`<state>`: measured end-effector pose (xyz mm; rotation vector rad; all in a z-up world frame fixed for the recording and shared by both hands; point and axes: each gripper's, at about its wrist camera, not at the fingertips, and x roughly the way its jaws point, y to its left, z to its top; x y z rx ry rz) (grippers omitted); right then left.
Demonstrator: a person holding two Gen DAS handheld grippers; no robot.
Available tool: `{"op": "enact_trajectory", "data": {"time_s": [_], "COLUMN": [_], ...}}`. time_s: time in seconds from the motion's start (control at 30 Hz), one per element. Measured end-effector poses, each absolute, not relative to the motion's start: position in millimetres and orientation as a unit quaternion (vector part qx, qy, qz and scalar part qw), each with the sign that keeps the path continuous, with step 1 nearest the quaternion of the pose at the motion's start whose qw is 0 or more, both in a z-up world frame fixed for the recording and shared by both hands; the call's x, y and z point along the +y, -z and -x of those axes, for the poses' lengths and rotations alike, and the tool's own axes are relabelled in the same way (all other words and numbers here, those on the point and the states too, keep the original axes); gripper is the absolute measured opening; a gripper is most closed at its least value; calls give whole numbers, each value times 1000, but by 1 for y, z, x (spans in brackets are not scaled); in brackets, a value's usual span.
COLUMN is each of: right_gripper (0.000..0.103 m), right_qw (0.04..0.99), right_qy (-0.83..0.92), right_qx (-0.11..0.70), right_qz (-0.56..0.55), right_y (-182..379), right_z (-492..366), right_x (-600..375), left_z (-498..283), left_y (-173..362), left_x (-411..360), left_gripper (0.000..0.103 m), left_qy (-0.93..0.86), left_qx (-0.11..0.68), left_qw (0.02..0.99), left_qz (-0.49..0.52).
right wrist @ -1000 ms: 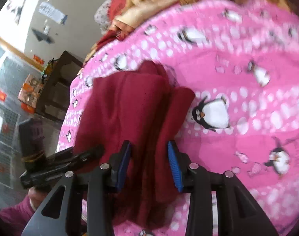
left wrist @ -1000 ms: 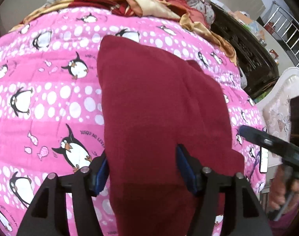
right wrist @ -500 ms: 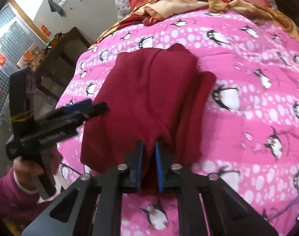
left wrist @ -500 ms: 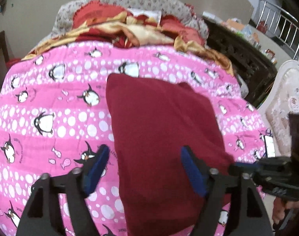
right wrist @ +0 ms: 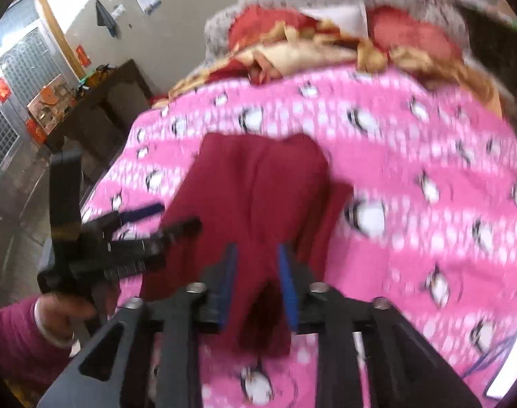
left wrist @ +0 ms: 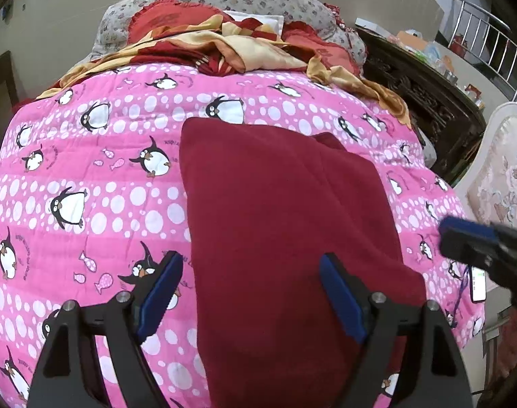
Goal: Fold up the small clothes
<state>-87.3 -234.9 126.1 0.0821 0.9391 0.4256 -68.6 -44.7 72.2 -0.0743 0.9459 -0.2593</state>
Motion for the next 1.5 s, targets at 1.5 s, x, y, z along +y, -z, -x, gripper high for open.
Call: {"op": "enact_trajectory", "data": {"time_s": [1.5], "right_gripper": [49], "right_qw": [895], "right_qy": [-110], "right_qx": [432], "right_qz": [-7], "right_y": [-109], "right_z": [90], "right_x": [-239], "left_z": [63], "left_y": [-86], "left_x": [-54], "left_gripper": [93], "left_qy": [89], "left_qx": [446], "left_qw": [891], "left_qz": [-3]}}
